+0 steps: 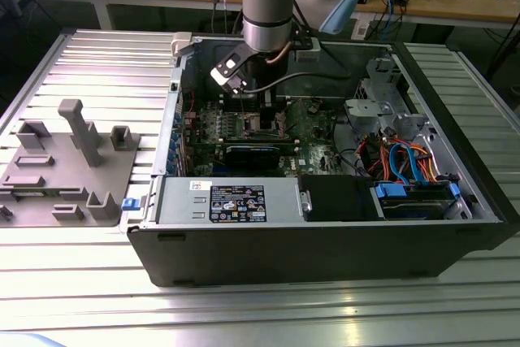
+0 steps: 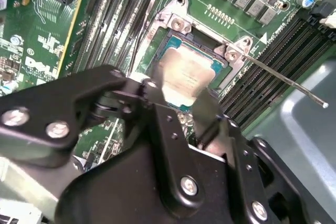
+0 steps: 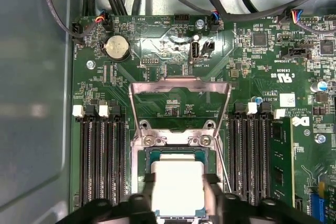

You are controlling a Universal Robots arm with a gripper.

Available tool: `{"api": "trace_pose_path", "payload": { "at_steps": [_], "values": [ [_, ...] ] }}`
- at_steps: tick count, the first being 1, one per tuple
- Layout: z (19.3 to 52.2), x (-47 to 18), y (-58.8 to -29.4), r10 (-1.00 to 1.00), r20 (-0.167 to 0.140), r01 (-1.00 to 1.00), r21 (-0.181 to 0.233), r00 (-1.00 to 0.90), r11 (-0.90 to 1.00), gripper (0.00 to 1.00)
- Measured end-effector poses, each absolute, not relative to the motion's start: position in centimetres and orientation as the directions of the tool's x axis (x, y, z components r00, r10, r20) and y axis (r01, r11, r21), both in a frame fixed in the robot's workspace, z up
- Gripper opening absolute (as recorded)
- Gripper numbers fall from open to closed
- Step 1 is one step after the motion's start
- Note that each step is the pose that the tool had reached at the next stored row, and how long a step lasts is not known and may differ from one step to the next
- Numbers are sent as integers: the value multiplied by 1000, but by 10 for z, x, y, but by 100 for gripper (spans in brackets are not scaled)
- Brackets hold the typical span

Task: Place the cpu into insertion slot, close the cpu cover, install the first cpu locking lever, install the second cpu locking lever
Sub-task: 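Place the cpu into insertion slot, then close the cpu cover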

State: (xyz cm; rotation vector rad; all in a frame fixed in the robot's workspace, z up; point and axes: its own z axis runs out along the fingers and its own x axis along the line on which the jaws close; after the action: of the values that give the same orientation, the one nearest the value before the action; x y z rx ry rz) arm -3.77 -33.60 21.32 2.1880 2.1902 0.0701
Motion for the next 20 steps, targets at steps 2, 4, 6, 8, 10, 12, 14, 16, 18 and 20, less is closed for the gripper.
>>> {"api": "trace_pose_path", "payload": {
  "at_steps": [2, 4, 6, 8, 10, 12, 14, 16, 18, 20],
  "values": [
    [214, -38, -336, 1000, 0, 998, 59, -1, 1, 35],
    [214, -38, -336, 1000, 0, 998, 58, -1, 0, 29],
    [214, -38, -336, 1000, 0, 998, 57, -1, 1, 17],
    [214, -38, -336, 1000, 0, 998, 57, -1, 1, 11],
    [214, -38, -336, 1000, 0, 998, 57, -1, 1, 11],
    [214, -38, -336, 1000, 0, 998, 57, -1, 1, 11],
    [214, -38, -336, 1000, 0, 998, 56, -1, 1, 11],
    [214, -38, -336, 1000, 0, 998, 56, -1, 1, 11],
    [214, -38, -336, 1000, 0, 998, 56, -1, 1, 11],
    [214, -38, -336, 1000, 0, 998, 56, -1, 1, 11]
  ]
}}
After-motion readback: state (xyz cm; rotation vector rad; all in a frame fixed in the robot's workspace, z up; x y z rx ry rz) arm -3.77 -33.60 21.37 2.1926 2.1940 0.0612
